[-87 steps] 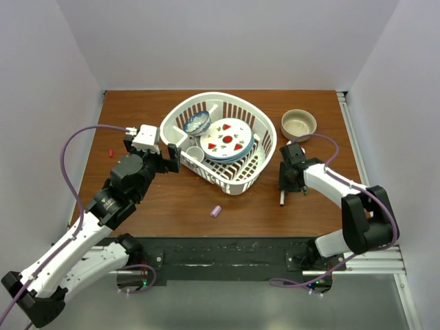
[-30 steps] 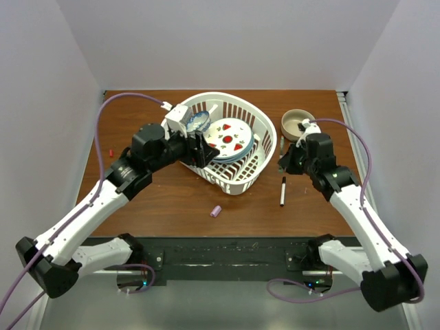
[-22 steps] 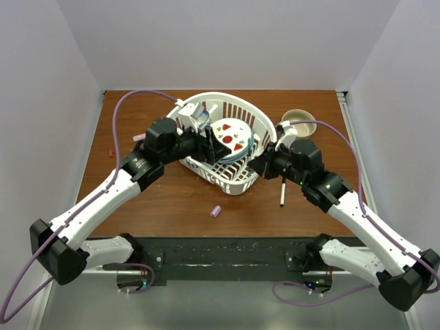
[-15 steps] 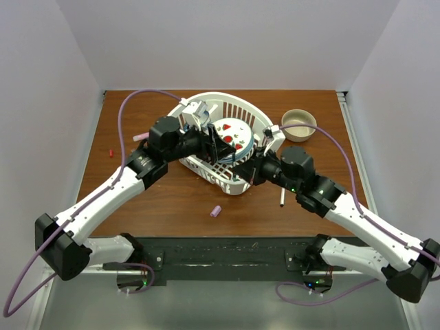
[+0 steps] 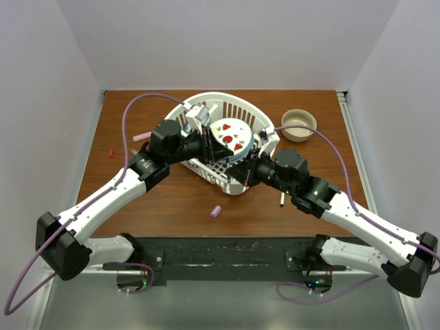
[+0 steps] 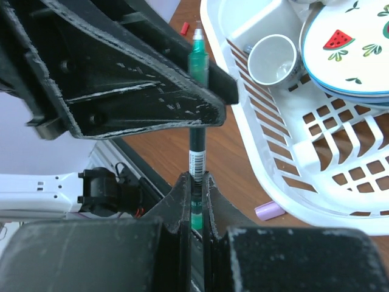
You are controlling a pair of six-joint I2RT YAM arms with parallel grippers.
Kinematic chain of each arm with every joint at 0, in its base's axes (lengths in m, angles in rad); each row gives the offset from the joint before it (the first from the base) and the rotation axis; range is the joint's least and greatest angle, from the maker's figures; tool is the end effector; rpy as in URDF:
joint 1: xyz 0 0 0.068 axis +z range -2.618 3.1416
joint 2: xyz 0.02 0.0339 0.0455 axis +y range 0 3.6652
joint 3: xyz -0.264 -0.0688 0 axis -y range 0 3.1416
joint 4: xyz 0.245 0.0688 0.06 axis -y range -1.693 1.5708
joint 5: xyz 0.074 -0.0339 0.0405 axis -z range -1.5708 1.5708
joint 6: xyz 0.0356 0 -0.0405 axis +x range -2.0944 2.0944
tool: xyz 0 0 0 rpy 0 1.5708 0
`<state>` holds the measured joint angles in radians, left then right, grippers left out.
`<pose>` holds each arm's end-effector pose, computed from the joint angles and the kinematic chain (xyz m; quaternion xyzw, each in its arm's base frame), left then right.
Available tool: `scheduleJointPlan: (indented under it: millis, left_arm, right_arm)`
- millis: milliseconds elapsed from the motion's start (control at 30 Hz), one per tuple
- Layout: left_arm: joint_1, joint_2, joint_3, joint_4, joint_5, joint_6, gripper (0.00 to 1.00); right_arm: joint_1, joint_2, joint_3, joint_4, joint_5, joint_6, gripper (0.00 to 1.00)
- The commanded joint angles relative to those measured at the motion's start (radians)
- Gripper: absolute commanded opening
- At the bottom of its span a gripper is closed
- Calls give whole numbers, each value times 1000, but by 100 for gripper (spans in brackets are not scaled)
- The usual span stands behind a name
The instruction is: Insert the pens into the pen caps
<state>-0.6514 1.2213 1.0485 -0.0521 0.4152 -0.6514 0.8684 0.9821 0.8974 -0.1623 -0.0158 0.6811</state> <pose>0.2181 -0.1843 0.3548 0.1285 0.7652 -0.4980 0.3873 0.1474 0.1751 0.3453 -0.0786 0.7849 0.4344 0.4348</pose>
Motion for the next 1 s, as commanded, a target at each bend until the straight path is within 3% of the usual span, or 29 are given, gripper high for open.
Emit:
scheduleJointPlan:
  millis: [0, 167, 267, 633, 767, 867, 967]
  left_arm:
    - [1, -19, -10, 75, 27, -10, 1]
    - [1, -31, -21, 103, 60, -37, 0]
    - [1, -40, -31, 129, 80, -60, 0]
    - [1, -46, -84, 233, 145, -166, 0]
    - [1, -51, -93, 230, 143, -166, 0]
    - [2, -51, -96, 228, 145, -165, 0]
    - [1, -54, -90, 221, 149, -133, 1]
  right_arm:
    - [6, -3, -6, 67, 19, 11, 1]
    - [4, -25, -61, 109, -41, 31, 27]
    - [6, -43, -101, 144, -58, 47, 32]
    - [6, -46, -169, 299, -96, 95, 32]
    - [6, -57, -173, 302, -76, 94, 27]
    - [6, -62, -173, 300, -79, 86, 8]
    - [6, -71, -183, 294, -79, 81, 0]
